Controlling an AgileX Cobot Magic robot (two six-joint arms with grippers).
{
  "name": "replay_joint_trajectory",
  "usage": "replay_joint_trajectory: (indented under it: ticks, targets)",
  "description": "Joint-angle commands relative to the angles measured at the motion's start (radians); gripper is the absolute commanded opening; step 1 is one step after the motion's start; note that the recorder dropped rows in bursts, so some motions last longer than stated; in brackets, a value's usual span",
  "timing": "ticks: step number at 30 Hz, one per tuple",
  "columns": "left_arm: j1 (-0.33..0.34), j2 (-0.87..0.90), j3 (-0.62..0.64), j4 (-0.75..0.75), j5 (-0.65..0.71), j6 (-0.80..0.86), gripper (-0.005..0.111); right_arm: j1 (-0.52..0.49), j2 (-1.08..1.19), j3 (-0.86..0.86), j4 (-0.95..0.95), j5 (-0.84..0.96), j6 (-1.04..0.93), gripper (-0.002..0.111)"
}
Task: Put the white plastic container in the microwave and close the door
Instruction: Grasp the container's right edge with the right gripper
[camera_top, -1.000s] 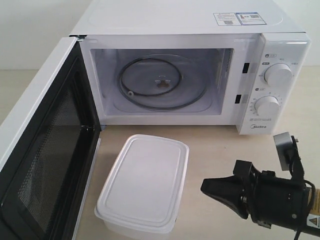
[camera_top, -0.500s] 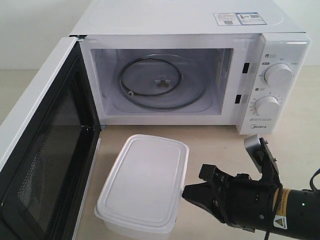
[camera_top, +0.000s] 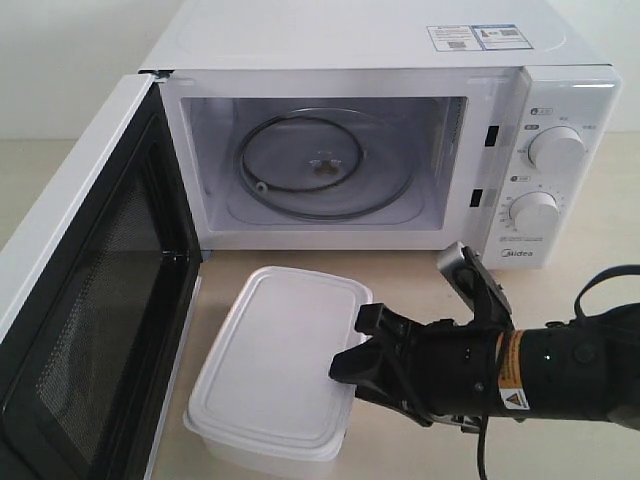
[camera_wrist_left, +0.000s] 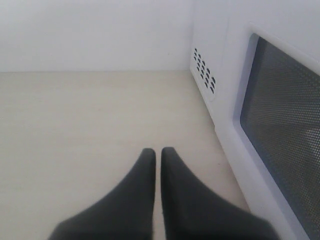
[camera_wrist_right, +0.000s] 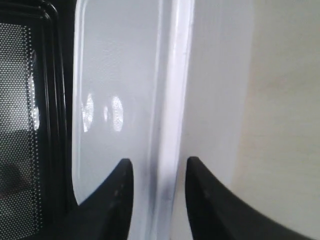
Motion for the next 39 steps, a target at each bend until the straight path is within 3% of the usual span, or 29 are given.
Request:
replay_joint_trajectory:
  ticks: [1,15,17,20,21,33,39]
  targets:
    - [0.003,-0.003,0.002,-0.008,0.001,0.006,0.004,0.001,-0.008,-0.033,-0.044,0.05,0.034,0.035]
    - [0.003,-0.003,0.002,-0.008,0.001,0.006,0.004,0.001,-0.008,-0.033,-0.052,0.067,0.04,0.035]
    - [0.003,-0.003,0.002,-0.008,0.001,0.006,0.004,0.001,-0.008,-0.033,-0.067,0.067,0.04,0.027]
    - [0.003,-0.003,0.002,-0.008,0.001,0.006,0.004,0.001,-0.008,-0.033,-0.095,0.06,0.045,0.002]
    - [0.003,-0.003,0.002,-0.008,0.001,0.006,0.004,0.001,-0.008,-0.033,-0.101,0.06,0.045,0.0]
    - [0.003,-0.003,0.002,-0.008,0.001,0.006,0.004,0.001,-0.067,-0.033,-0.121,0.064,0.018,0.0]
    - [0.003,-0.003,0.002,-0.008,0.001,0.006,0.004,0.001,-0.205,-0.033,-0.103,0.191,0.018,0.0]
